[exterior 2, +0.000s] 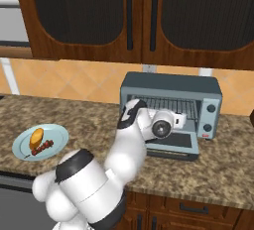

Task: Pick up the kebab skewer and baguette bread, and place them inside the toaster oven. Close the toaster oven door and start by setting the timer.

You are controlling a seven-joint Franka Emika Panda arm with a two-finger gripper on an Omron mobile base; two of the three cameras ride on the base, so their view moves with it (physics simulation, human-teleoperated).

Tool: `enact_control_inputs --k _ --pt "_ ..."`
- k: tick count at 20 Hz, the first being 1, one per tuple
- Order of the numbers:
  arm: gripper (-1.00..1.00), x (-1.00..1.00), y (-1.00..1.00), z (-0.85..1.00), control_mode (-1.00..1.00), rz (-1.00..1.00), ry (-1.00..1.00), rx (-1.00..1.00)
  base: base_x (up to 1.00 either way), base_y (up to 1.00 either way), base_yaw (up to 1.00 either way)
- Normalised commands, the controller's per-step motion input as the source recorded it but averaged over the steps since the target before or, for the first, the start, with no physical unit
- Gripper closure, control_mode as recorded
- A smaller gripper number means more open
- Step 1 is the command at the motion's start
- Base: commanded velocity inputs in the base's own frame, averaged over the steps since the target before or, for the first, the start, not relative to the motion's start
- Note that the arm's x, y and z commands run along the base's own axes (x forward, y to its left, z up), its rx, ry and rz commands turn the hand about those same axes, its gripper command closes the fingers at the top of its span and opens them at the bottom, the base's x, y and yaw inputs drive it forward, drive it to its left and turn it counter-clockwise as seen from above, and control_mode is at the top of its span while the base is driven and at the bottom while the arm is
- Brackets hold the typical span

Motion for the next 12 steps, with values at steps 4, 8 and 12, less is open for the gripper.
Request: enact_control_inputs --k 4,8,12 --pt "-1.0 0.32 0.0 0.0 -1.0 0.0 0.16 0.0 0.0 0.0 0.0" --pt "-1.0 0.28 0.0 0.0 -1.0 0.0 0.09 0.0 0.0 0.0 0.0" --pt "-1.0 0.24 0.0 0.0 -1.0 0.0 0.07 0.0 0.0 0.0 0.0"
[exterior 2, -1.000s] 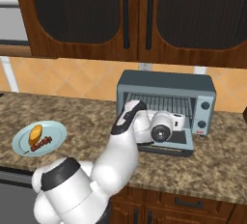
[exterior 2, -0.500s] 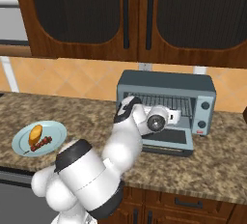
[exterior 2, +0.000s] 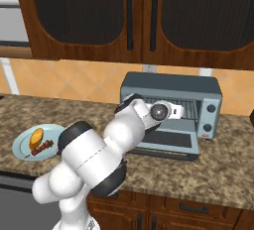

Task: Pick up the kebab skewer and baguette bread, and place them inside the toaster oven. Close the toaster oven door and start by setting the timer.

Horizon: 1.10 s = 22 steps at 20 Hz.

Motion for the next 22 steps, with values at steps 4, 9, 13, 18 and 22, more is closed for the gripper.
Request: enact_control_inputs --k 4,9,13,18,22 --pt "-1.0 0.2 0.0 -0.07 -1.0 0.0 0.09 0.0 0.0 0.0 0.0" --pt "-1.0 0.07 0.0 -0.12 -1.0 0.0 0.15 0.0 0.0 0.0 0.0" --pt "-1.0 0.1 0.0 0.0 -1.0 0.0 0.15 0.0 0.0 0.0 0.0" --pt "-1.0 0.0 0.0 -0.26 -1.0 0.0 0.23 0.0 0.0 0.0 0.0" --pt "-1.0 -0.21 0.0 -0.63 -1.0 0.0 0.24 0.0 0.0 0.0 0.0"
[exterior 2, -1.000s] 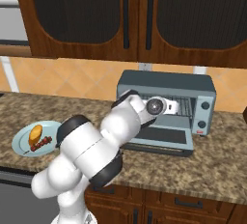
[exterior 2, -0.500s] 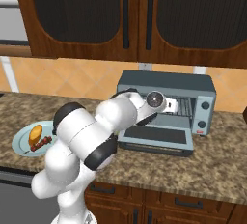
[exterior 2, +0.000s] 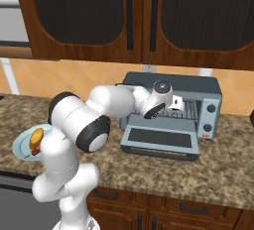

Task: Pick up the kebab skewer and baguette bread, and place them inside the toaster oven. Close the toaster oven door and start by setting the timer.

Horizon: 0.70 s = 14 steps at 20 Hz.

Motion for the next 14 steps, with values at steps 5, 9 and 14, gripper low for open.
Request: enact_control_inputs --k 5,9,14 --pt "-1.0 -0.57 0.0 -0.86 -1.0 0.0 0.22 0.0 0.0 0.0 0.0" --pt "-1.0 -0.72 -0.02 -0.94 -1.0 0.0 0.19 0.0 0.0 0.0 0.0" --pt "-1.0 -0.77 0.0 -0.98 -1.0 0.0 0.11 0.0 0.0 0.0 0.0"
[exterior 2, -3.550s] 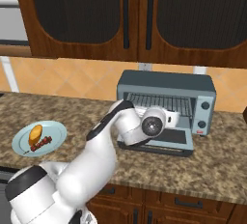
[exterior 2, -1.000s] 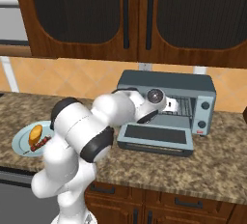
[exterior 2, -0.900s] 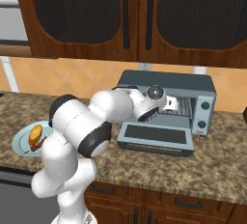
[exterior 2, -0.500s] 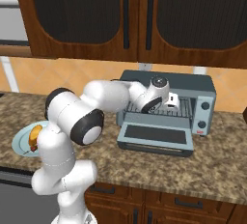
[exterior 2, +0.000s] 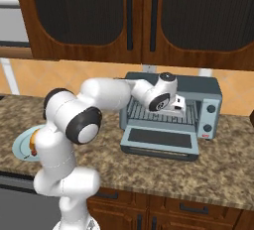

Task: Pick up the kebab skewer and baguette bread, and place them inside the toaster oven. Close the toaster oven door and start by setting the timer.

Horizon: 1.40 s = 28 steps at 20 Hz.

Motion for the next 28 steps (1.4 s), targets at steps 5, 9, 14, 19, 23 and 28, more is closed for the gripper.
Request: enact_control_inputs --k 5,9,14,19,23,28 --pt "-1.0 -0.84 0.0 -0.98 -1.0 0.0 0.01 0.0 0.0 0.0 0.0" --pt "-1.0 -0.78 0.0 -0.91 -1.0 0.0 0.0 0.0 0.0 0.0 0.0" --pt "-1.0 -0.82 0.0 -0.79 -1.0 0.0 0.0 0.0 0.0 0.0 0.0" --pt "-1.0 -0.71 0.0 -0.6 -1.0 0.0 0.0 0.0 0.0 0.0 0.0" --pt "-1.0 -0.68 0.0 -0.52 -1.0 0.0 0.0 0.0 0.0 0.0 0.0" --pt "-1.0 -0.56 0.0 -0.29 -1.0 0.0 0.11 0.0 0.0 0.0 0.0"
